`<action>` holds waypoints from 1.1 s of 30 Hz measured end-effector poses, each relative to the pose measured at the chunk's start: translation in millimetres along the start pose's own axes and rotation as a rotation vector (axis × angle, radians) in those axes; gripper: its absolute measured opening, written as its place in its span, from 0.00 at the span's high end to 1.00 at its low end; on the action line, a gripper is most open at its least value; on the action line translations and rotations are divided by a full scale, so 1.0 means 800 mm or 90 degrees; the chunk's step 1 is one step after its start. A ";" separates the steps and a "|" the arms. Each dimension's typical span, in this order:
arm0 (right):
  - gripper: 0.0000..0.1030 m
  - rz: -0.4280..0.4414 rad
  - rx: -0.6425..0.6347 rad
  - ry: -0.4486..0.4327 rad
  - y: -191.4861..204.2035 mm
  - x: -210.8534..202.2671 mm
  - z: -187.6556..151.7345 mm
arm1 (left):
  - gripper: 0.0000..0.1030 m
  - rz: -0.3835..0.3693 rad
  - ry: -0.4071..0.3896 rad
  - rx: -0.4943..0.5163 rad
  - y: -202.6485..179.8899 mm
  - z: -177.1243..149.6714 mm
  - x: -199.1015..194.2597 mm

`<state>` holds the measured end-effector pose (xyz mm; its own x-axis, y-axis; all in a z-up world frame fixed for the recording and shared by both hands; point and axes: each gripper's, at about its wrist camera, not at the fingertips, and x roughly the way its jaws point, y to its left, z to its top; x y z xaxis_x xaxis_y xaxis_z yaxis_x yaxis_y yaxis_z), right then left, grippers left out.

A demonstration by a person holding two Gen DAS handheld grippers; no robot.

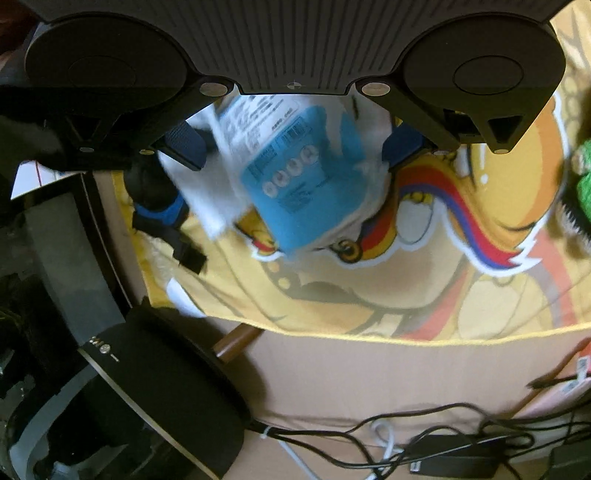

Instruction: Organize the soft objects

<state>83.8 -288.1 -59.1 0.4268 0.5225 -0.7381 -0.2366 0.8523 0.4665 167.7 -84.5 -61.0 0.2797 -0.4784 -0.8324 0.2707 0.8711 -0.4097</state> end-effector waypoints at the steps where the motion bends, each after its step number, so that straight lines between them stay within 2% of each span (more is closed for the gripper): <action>1: 0.90 0.002 0.005 0.006 -0.003 -0.002 -0.005 | 0.00 -0.006 -0.001 0.009 -0.003 0.002 0.002; 3: 0.90 -0.012 0.016 0.014 -0.009 -0.005 -0.014 | 0.00 -0.018 -0.001 0.034 -0.013 0.004 0.005; 5: 0.90 -0.063 0.026 0.012 -0.018 -0.006 -0.017 | 0.00 -0.028 0.000 0.061 -0.023 0.004 0.007; 8: 0.90 -0.118 0.030 -0.012 -0.024 -0.014 -0.014 | 0.00 -0.014 0.003 0.080 -0.030 -0.002 0.001; 10: 0.90 -0.140 0.020 -0.040 -0.021 -0.021 -0.005 | 0.00 0.021 0.011 0.084 -0.028 -0.009 -0.005; 12: 0.90 -0.127 0.018 -0.068 -0.016 -0.026 0.008 | 0.00 0.066 0.011 0.096 -0.027 -0.019 -0.013; 14: 0.90 -0.084 0.017 -0.089 -0.008 -0.027 0.025 | 0.00 0.097 0.004 0.092 -0.023 -0.029 -0.021; 18: 0.90 -0.012 0.007 -0.091 0.011 -0.002 0.058 | 0.00 0.063 0.000 0.011 -0.005 -0.039 -0.030; 23: 0.90 0.007 -0.038 -0.054 0.034 0.039 0.074 | 0.00 0.047 -0.008 -0.007 -0.003 -0.047 -0.038; 26: 0.90 -0.015 -0.050 -0.034 0.031 0.055 0.073 | 0.00 0.024 -0.008 -0.013 -0.003 -0.048 -0.036; 33: 0.90 -0.089 -0.026 -0.031 -0.005 0.030 0.056 | 0.00 -0.001 -0.012 -0.019 0.001 -0.035 -0.026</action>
<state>134.4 -279.9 -57.1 0.4995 0.3972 -0.7699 -0.2063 0.9177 0.3395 136.2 -70.6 -54.7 0.2967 -0.4820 -0.8244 0.2431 0.8729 -0.4229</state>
